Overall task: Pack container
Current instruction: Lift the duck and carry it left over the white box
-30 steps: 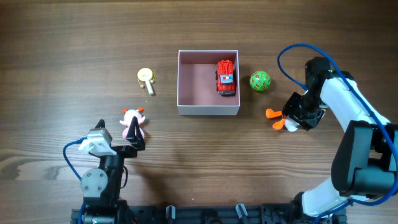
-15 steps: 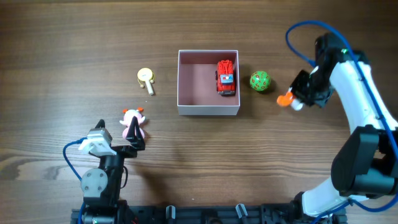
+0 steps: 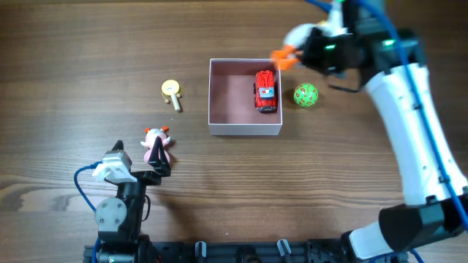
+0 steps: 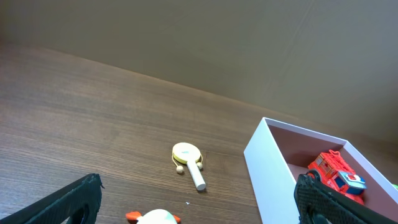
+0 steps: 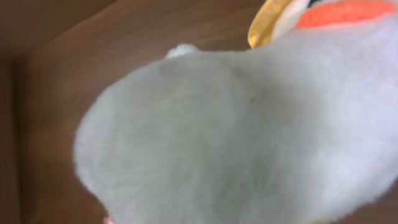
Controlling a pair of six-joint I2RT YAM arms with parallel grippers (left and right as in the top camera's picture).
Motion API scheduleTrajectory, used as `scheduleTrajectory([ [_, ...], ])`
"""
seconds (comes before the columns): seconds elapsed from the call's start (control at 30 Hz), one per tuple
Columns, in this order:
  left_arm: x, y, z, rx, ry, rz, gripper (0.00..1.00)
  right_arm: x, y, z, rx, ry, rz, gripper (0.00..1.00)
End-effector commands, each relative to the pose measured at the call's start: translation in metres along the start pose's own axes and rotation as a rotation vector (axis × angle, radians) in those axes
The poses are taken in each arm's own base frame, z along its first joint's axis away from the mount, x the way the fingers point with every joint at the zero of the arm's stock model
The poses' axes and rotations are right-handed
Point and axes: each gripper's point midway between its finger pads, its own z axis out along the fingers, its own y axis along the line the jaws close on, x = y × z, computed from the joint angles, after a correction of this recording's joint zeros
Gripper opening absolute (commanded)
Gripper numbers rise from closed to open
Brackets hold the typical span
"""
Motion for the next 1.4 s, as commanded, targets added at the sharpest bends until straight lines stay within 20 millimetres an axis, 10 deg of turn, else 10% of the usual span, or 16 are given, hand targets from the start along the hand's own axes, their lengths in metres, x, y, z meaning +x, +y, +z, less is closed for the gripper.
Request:
scheduleTrajectory([
  [0.0, 0.0, 0.002, 0.0, -0.008, -0.004, -0.005, 1.0, 0.021, 0.032, 0.016, 0.01, 0.02, -0.075, 0.24],
  [0.27, 0.0, 0.002, 0.0, -0.008, -0.004, -0.005, 1.0, 0.079, 0.068, 0.092, 0.027, 0.183, -0.19, 0.24],
  [0.57, 0.0, 0.002, 0.0, -0.008, -0.004, -0.005, 1.0, 0.126, 0.06, 0.152, 0.099, 0.333, -0.244, 0.25],
  [1.37, 0.0, 0.002, 0.0, -0.008, -0.004, -0.005, 1.0, 0.133, 0.039, 0.153, 0.13, 0.395, -0.5, 0.38],
])
